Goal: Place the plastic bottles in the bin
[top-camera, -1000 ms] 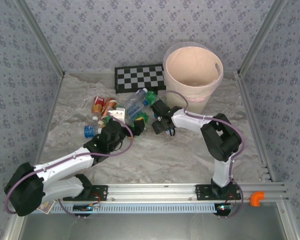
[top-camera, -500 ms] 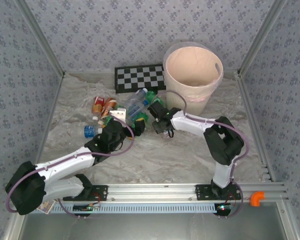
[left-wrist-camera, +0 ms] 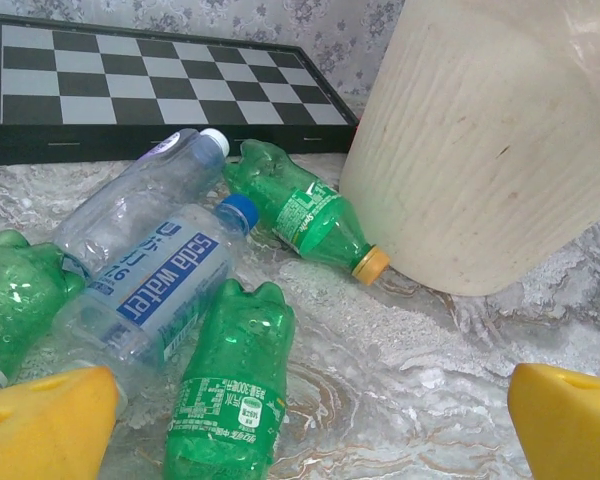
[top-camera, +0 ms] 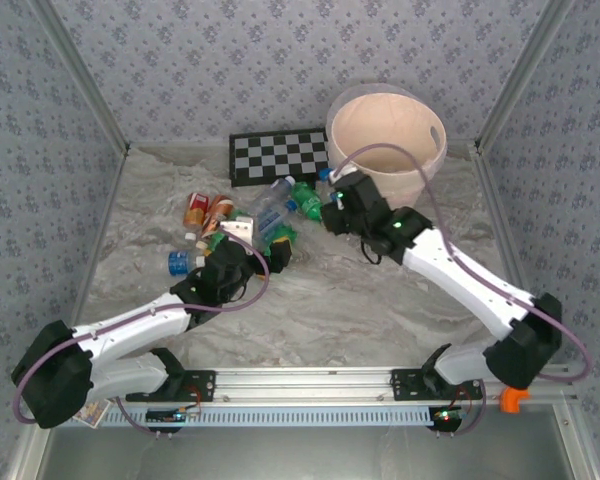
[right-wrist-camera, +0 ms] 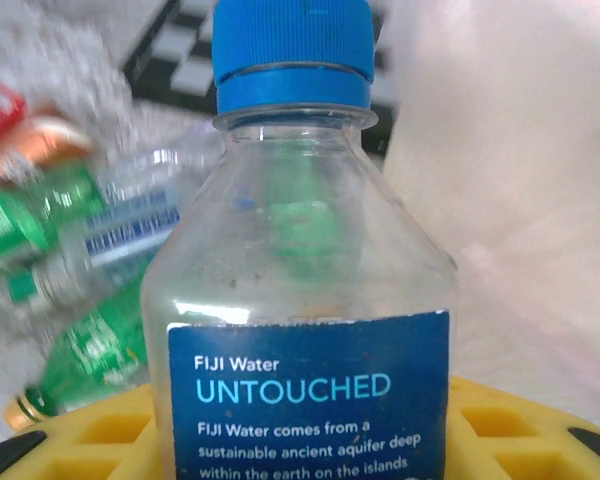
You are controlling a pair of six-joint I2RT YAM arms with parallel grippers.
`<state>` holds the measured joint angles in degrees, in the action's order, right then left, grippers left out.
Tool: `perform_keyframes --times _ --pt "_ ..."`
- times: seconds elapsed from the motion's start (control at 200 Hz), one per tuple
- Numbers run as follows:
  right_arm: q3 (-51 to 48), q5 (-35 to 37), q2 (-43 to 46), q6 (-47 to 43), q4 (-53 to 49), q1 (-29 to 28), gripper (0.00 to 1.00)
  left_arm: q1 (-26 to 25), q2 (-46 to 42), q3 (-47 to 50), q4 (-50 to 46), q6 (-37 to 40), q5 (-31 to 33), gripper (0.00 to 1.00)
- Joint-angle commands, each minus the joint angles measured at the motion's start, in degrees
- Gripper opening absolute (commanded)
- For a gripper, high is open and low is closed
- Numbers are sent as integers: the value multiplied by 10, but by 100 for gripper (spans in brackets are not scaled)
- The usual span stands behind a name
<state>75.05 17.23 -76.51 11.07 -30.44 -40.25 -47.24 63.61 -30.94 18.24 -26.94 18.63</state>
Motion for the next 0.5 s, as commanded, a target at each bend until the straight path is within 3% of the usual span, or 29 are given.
perform_keyframes --times 0.0,0.3,0.495 --pt "39 17 34 -10 -22 25 48 2 5 -11 17 -7 -8 100" --pt "40 55 102 -63 87 107 48 1 10 -10 25 -9 -21 100" --pt "44 49 80 -54 168 162 48 2 7 -9 27 -3 -22 100"
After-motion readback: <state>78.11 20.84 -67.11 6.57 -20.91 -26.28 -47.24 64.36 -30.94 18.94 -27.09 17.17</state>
